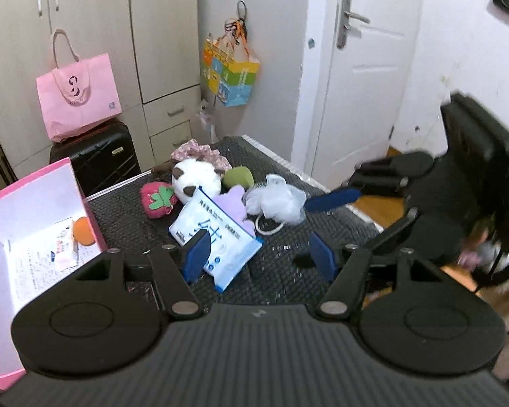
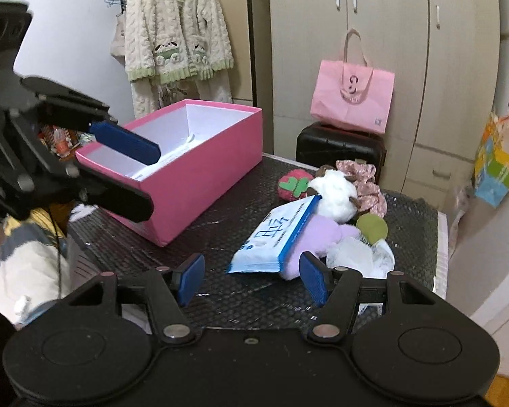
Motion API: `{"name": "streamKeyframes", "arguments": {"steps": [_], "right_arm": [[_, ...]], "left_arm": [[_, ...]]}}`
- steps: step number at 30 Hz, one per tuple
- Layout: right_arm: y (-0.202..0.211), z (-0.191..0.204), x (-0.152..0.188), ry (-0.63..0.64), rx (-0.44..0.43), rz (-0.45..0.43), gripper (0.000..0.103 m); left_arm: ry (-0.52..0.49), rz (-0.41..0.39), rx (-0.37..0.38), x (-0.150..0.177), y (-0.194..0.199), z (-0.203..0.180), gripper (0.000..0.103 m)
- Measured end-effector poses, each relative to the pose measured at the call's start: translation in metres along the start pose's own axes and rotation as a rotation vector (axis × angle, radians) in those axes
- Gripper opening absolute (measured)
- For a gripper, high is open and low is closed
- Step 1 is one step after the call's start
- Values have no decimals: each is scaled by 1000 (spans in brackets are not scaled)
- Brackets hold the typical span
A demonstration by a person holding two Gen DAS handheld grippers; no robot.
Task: Organize soft objects
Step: 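Move the left gripper back to the table toward the white wet-wipes pack, then grasp the white wet-wipes pack with the left gripper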
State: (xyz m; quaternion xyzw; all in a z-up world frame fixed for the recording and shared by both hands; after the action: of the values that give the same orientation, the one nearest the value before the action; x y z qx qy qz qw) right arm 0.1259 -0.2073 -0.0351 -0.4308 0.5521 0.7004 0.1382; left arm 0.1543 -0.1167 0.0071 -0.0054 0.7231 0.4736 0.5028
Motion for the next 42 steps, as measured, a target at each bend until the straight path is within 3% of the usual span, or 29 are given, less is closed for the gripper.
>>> {"name": "streamKeyframes", "arguments": {"steps": [4,10,19,25,30,35,42], "right_arm": [[-21,-4,4,6,13,-30,67],[-57,-5,6,57,48,-37,67],[-93,-13,-1,14,32,-25,67],[-99,-14,4,1,53,-22,66],[-96,-19,9,-52,20,-46,49],[-95,-26,11,-86,-13,-58,37],[-95,-33,16,-140,-33,-49,34]], "left_arm": [[57,-5,-3,0,-24,6,64],[219,37,70,-3,-71,25,64],[331,71,-38,-1,-126,54,64],[422,93,-65,15,-145,62,64],[528,80,-33,25,-149,69,66],[561,71,-38,33,-153,72,74],[636,74,-22,42,-162,74,82]]}}
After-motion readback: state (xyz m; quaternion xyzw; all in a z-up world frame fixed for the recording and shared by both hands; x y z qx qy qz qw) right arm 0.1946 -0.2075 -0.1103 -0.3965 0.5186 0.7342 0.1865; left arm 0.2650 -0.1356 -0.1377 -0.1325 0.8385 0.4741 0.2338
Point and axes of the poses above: each gripper's, at about its wrist camera, not at the fingertips, and y roughly against the way its jaws point, z to its left, x to its underside, the point moved 7 cm from there along -y, roughly the way its jaws point, and after that the axes turned 4 degrees about z, right-handed, at the moved point
